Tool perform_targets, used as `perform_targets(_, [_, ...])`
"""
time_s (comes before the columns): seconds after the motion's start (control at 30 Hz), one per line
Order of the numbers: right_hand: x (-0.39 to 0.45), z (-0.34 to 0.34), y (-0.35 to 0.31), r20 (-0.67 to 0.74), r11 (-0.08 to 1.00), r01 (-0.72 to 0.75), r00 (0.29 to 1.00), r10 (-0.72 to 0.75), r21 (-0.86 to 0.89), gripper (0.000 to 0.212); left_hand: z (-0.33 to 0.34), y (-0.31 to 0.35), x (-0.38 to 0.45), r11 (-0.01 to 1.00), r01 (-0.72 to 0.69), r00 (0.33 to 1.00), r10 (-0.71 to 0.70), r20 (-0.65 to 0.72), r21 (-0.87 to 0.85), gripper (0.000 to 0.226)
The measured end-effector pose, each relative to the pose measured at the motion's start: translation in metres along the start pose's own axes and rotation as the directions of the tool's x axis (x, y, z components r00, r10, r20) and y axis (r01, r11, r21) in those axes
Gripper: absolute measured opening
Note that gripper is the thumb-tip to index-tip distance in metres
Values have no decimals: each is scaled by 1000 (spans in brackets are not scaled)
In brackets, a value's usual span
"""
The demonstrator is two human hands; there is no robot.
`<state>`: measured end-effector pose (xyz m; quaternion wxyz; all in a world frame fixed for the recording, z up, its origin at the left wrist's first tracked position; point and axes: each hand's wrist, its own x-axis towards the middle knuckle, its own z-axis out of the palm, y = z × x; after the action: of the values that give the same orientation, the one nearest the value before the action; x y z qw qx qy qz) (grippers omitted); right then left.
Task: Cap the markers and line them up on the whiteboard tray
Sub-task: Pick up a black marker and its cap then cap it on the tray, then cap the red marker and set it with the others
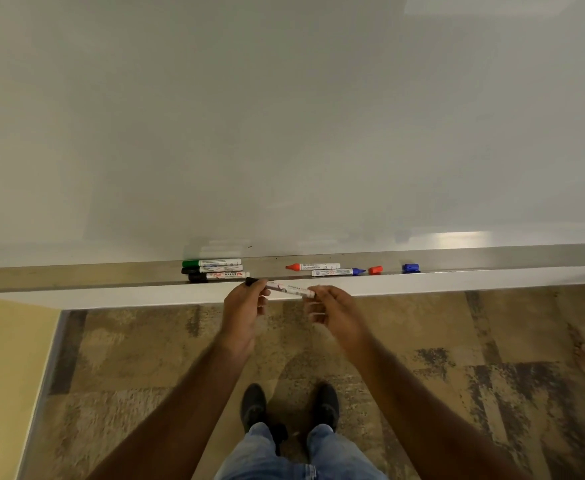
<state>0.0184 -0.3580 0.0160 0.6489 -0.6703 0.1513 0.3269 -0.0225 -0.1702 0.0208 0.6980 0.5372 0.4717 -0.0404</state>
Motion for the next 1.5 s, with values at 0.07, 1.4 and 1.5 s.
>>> perform_targets(0.07, [8,-9,-4,-56,1000,13,998,-13,1,29,6,3,6,1000,-10,1000,10,-10,13,13])
perform_targets(1.4, [61,-87,-49,208,-165,148,865,-457,-975,23,17,-2,44,767,-433,899,331,287,473,13])
perform_targets(1.5, [47,-108,-40,140,-100,107,893,-427,-989,21,38,-9,37,670,-507,859,346,377,542,11])
